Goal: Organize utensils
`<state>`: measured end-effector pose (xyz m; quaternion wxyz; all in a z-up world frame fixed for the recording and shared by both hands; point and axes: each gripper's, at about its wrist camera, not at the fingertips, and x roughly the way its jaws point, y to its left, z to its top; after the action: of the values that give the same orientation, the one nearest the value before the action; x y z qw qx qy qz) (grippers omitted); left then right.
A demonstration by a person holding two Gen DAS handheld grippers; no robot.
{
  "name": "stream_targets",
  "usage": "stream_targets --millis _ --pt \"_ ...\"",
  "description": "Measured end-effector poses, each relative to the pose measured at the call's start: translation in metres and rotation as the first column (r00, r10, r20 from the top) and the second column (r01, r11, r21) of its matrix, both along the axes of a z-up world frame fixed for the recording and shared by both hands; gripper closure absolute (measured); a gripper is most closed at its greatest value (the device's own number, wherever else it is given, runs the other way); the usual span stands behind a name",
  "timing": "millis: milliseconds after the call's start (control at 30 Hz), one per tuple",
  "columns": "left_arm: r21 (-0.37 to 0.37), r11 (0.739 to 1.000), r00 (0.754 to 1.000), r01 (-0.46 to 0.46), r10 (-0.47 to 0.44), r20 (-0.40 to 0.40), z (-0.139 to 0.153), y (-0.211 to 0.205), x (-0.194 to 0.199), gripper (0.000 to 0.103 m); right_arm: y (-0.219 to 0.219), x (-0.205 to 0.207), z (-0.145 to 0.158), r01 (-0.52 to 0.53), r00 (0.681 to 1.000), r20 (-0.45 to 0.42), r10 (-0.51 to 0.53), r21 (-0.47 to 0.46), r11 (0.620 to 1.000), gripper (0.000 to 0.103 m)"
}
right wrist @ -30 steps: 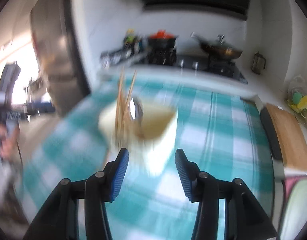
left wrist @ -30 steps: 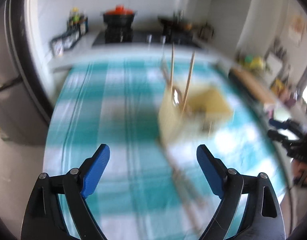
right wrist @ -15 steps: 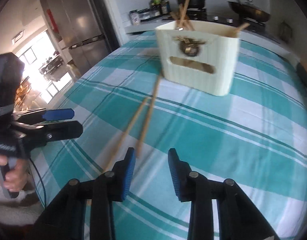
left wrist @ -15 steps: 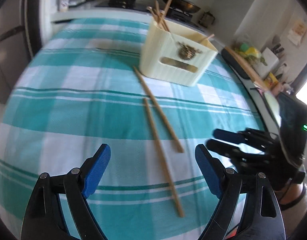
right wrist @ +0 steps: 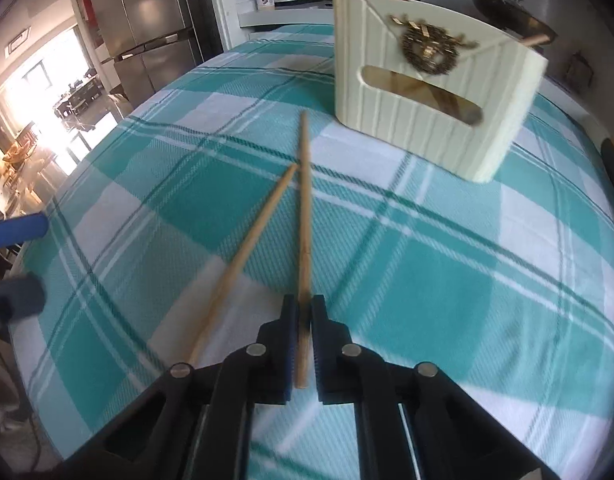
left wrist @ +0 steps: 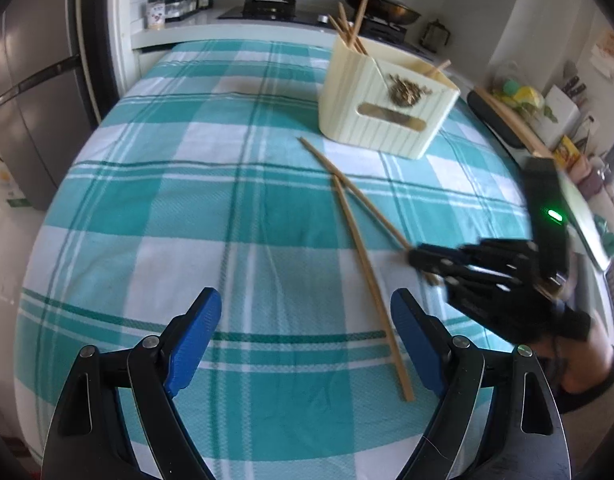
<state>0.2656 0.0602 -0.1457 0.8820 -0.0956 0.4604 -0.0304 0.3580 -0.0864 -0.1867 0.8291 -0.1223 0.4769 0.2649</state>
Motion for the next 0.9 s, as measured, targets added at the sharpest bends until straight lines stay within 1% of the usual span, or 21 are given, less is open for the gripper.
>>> stream_targets --millis 133,200,300,367,433,467,500,533,567,600,633,700,733,833,900 --pt "0.012 0.999 1.0 0.031 -0.031 0.005 -0.007 -0.019 -0.001 0.015 -0.045 -0.033 -0.003 0.043 0.999 -0.007 -0.043 -0.032 0.999 0.096" --pt "0.02 0.999 0.999 0.044 -0.044 0.004 -0.011 -0.03 0.001 0.015 -0.075 -0.053 -0.004 0.088 0.996 0.007 -0.088 -0.048 0.995 0.096" --pt "0.037 0.997 0.997 0.07 -0.069 -0.022 -0.023 -0.049 0.008 0.015 -0.119 -0.082 -0.003 0.175 0.984 0.045 -0.172 -0.089 0.981 0.096" --pt "0.076 0.994 0.997 0.079 -0.077 -0.027 -0.032 -0.062 0.014 0.015 -0.144 -0.095 -0.002 0.23 0.972 0.074 -0.223 -0.117 0.966 0.096" --pt "0.129 0.989 0.997 0.073 -0.07 -0.033 -0.039 -0.071 0.02 0.015 -0.158 -0.103 0.0 0.263 0.962 0.098 -0.253 -0.1 0.96 0.093" --pt "0.152 0.986 0.997 0.07 -0.064 -0.04 -0.042 -0.075 0.023 0.015 -0.163 -0.104 0.001 0.275 0.959 0.102 -0.266 -0.083 0.958 0.087" --pt "0.169 0.983 0.997 0.069 -0.062 -0.047 -0.046 -0.077 0.024 0.015 -0.166 -0.104 0.001 0.283 0.956 0.101 -0.276 -0.067 0.957 0.067" --pt "0.188 0.98 0.997 0.069 -0.06 -0.055 -0.049 -0.08 0.025 0.015 -0.168 -0.103 0.002 0.295 0.952 0.104 -0.289 -0.045 0.955 0.049" --pt "0.205 0.976 0.996 0.069 -0.058 -0.061 -0.052 -0.081 0.025 0.015 -0.168 -0.103 0.002 0.297 0.95 0.112 -0.292 -0.025 0.955 0.047" --pt "0.223 0.972 0.996 0.07 -0.056 -0.066 -0.054 -0.082 0.024 0.015 -0.166 -0.102 0.003 0.293 0.949 0.128 -0.289 -0.013 0.956 0.047" --pt "0.232 0.97 0.996 0.073 -0.058 -0.069 -0.056 -0.081 0.022 0.015 -0.163 -0.1 -0.001 0.288 0.95 0.136 -0.282 -0.019 0.958 0.049" --pt "0.23 0.97 0.996 0.074 -0.061 -0.063 -0.057 -0.077 0.017 0.014 -0.158 -0.094 -0.007 0.286 0.95 0.145 -0.276 -0.052 0.957 0.049" --pt "0.23 0.97 0.996 0.073 -0.059 -0.066 -0.057 -0.075 0.015 0.013 -0.153 -0.088 -0.011 0.29 0.948 0.153 -0.28 -0.051 0.956 0.049" --pt "0.222 0.972 0.995 0.073 -0.056 -0.082 -0.057 -0.062 0.008 0.013 -0.159 -0.086 -0.012 0.317 0.939 0.141 -0.314 0.004 0.948 0.048" --pt "0.211 0.975 0.995 0.068 -0.05 -0.091 -0.058 -0.05 0.002 0.012 -0.161 -0.086 -0.013 0.322 0.936 0.147 -0.32 0.015 0.947 0.047"
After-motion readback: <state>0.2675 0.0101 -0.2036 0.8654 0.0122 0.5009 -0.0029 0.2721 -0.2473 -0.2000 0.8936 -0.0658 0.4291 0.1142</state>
